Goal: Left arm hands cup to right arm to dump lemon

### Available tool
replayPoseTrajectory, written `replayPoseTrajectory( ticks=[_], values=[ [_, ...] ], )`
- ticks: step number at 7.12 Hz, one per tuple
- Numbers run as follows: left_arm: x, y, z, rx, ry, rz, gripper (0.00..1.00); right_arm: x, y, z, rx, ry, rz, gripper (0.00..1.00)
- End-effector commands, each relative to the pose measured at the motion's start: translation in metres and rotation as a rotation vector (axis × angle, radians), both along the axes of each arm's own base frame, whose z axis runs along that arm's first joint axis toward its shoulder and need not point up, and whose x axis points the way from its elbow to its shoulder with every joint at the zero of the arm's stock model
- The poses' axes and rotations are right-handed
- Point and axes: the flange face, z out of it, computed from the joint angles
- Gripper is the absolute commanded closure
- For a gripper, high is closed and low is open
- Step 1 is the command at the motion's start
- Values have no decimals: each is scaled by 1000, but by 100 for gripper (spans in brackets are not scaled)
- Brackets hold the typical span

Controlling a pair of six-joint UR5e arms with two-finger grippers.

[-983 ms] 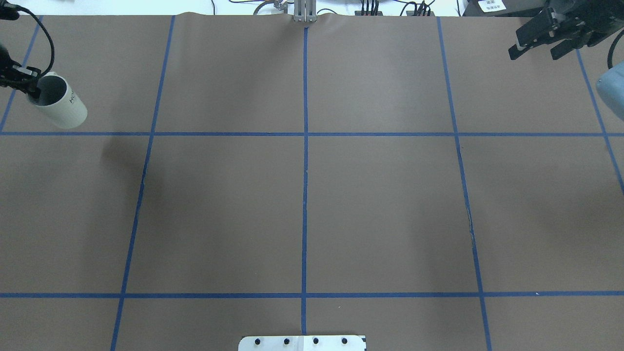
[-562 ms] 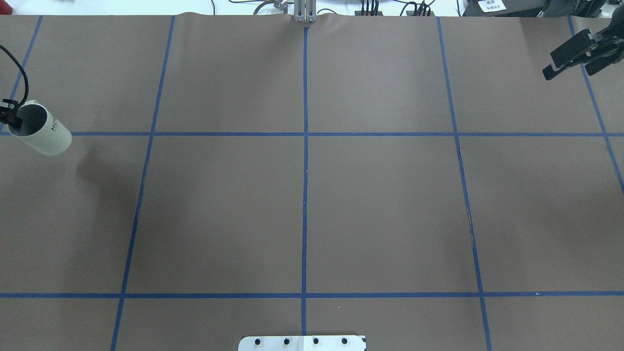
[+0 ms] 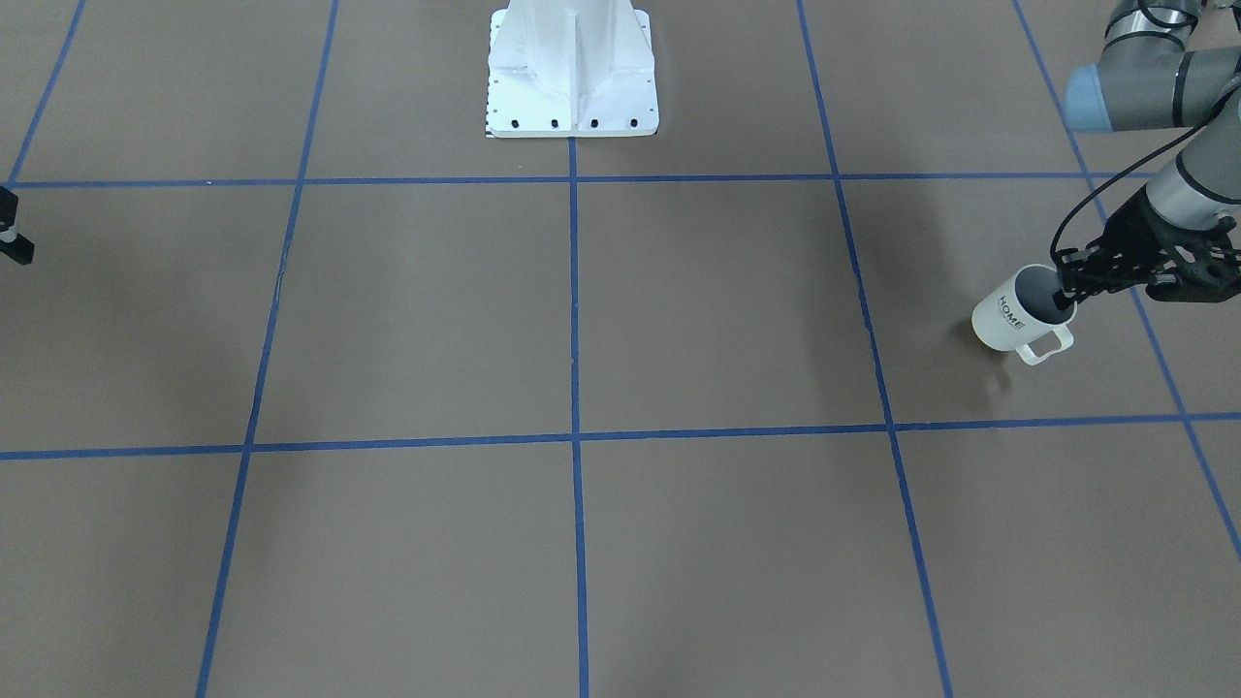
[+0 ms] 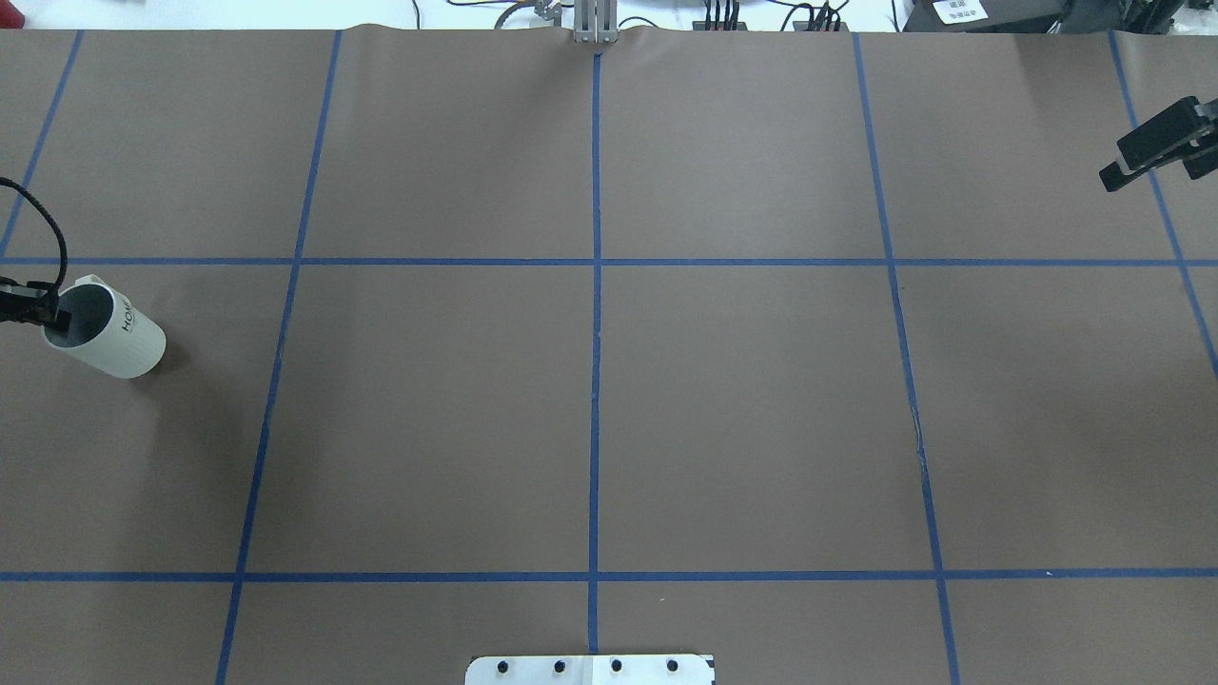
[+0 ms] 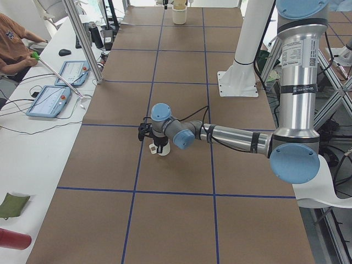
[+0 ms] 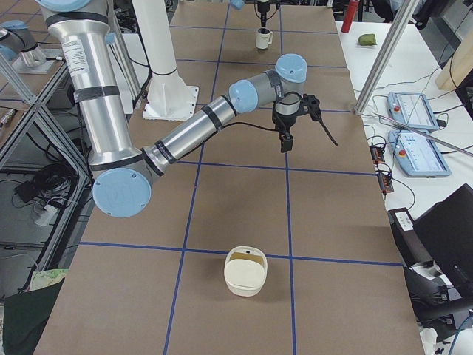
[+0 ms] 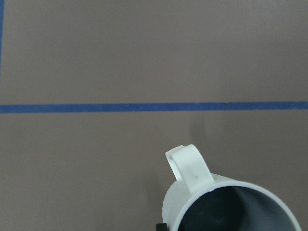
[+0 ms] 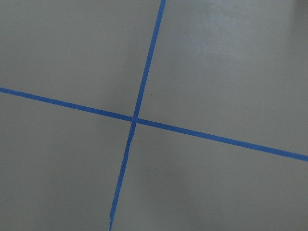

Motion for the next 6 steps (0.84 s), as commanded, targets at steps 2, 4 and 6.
replayPoseTrajectory(
  ticks=[2, 4, 6],
  values=[
    [-3, 21, 0, 6, -7, 19, 0, 16, 22, 39, -77, 20, 16, 0],
    [-1, 18, -5, 24, -3, 24, 0, 17, 30, 59, -118, 40, -2, 0],
    [-15, 8, -1, 100, -42, 107, 0, 68, 34, 114, -42, 69, -71, 0]
  ],
)
